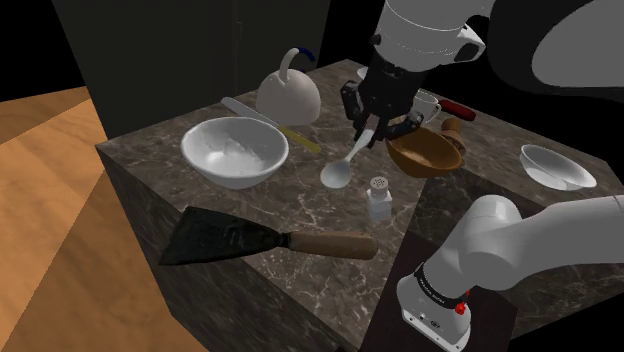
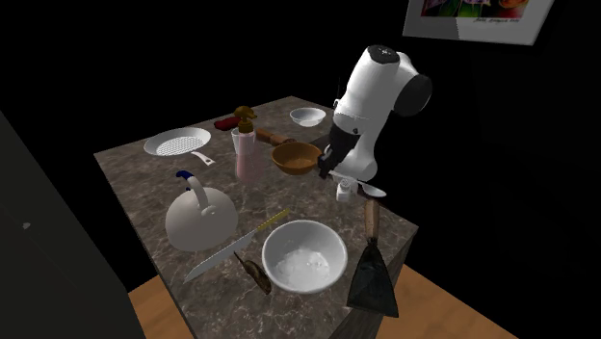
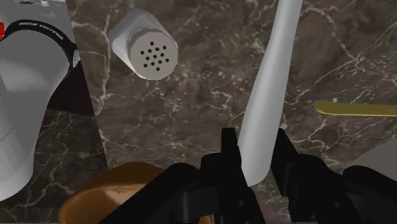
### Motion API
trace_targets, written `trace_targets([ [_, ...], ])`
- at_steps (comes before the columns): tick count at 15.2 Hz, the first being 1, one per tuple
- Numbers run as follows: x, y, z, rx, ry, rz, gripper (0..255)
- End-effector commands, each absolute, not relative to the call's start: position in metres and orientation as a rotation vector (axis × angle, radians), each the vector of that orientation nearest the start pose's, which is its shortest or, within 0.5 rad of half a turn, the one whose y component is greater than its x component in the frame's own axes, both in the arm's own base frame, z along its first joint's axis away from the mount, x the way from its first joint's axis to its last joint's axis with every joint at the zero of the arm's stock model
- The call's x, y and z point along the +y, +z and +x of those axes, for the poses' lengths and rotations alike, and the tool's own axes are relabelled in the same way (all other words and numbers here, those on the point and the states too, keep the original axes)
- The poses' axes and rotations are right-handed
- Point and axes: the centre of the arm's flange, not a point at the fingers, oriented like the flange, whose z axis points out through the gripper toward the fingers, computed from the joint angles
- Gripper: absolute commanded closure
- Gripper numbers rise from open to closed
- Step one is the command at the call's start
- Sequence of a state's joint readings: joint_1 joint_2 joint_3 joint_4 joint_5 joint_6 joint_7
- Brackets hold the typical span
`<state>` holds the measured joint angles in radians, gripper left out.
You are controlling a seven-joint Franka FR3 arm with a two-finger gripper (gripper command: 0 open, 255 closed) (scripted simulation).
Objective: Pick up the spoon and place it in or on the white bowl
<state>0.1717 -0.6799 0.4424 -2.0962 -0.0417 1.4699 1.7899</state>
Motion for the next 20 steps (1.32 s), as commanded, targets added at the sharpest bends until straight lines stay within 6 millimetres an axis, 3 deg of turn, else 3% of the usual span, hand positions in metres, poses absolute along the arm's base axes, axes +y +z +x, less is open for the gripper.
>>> trace_targets([
  [1,0.242,0.652,0.255,1.914,-0.471,-2.6,255],
  [5,0.242,0.67,0.255,1.914,-0.471,-2.6,255],
  [20,0.366,0.662,0.409,1.914,-0.471,-2.6,255],
])
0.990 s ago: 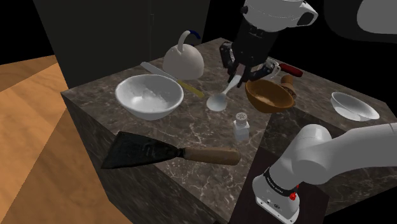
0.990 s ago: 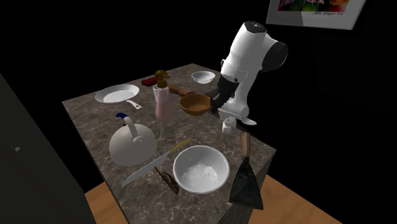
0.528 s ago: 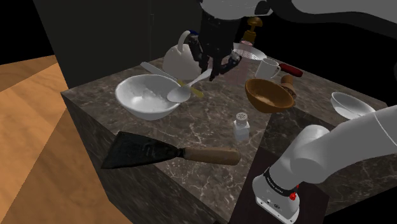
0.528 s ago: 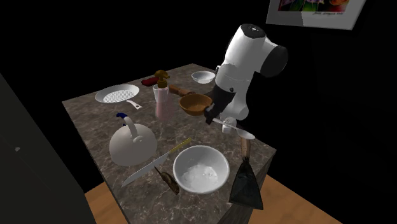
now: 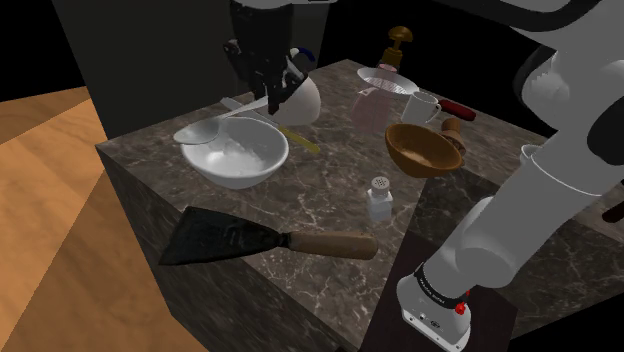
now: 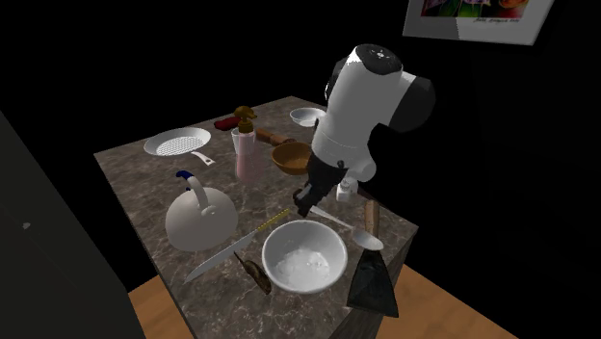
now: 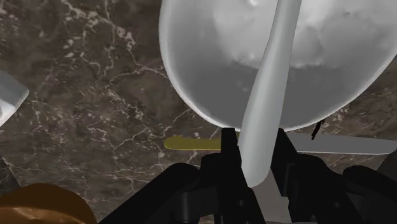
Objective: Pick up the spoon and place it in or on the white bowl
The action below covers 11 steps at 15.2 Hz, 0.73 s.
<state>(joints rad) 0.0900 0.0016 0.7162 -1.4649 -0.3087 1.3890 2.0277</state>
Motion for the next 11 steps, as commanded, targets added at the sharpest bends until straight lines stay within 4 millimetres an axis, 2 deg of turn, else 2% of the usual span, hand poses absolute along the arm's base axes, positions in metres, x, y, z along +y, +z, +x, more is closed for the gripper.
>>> trace_targets([
  [1,0.374,0.661,0.419,1.914,-0.471,-2.6,255],
  [2,0.384,0.661,0.432,1.914,-0.471,-2.6,255],
  [11,0.384,0.613,0.432,1.914,-0.471,-2.6,255],
])
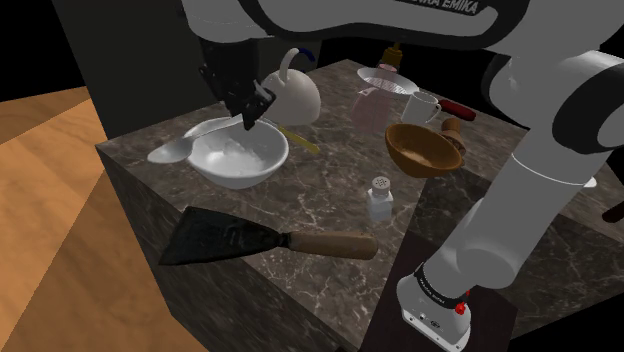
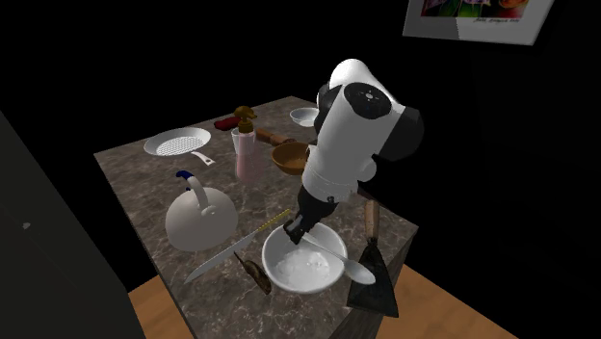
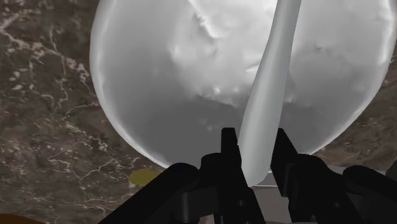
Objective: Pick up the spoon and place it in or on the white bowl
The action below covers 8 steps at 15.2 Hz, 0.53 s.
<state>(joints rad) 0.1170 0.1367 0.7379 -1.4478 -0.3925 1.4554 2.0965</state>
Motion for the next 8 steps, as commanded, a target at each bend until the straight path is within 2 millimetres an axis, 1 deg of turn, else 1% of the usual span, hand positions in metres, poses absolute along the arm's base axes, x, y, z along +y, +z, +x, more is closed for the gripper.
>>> trace_targets([
  [1,0.3842,0.6079,0.4317,1.914,-0.471,-2.6,255],
  [3,0.3842,0.6001,0.4317,1.914,-0.471,-2.6,255],
  [8,0.3842,0.6001,0.4317,1.914,-0.471,-2.6,255],
])
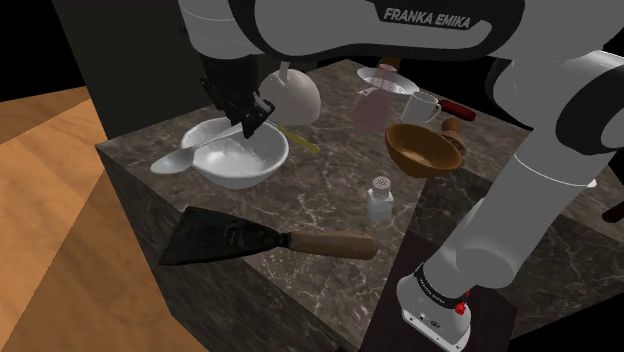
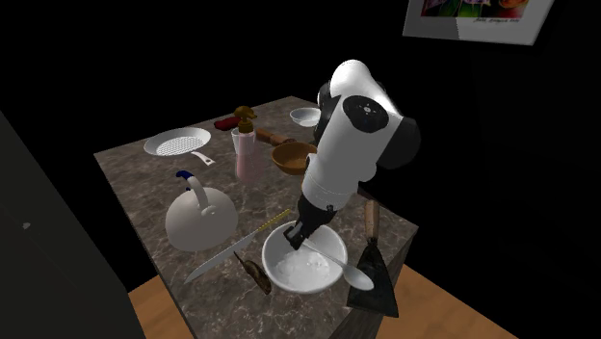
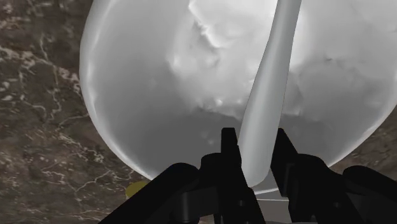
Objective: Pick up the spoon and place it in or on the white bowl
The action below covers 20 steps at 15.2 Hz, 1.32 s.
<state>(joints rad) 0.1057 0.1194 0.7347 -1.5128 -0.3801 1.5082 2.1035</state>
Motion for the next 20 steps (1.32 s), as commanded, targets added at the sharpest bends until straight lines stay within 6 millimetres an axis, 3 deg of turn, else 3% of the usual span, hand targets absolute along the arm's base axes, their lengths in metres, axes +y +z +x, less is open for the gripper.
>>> trace_targets([
  [1,0.384,0.6,0.432,1.914,-0.471,-2.6,255],
  [2,0.384,0.6,0.432,1.914,-0.471,-2.6,255],
  [3,0.384,0.6,0.432,1.914,-0.471,-2.6,0],
  [8,0.384,0.6,0.432,1.914,-0.471,-2.6,0],
  [12,0.397,0.648,0.424,1.914,-0.471,-2.6,0],
  [20,0.397,0.648,0.424,1.914,-0.471,-2.6,0],
])
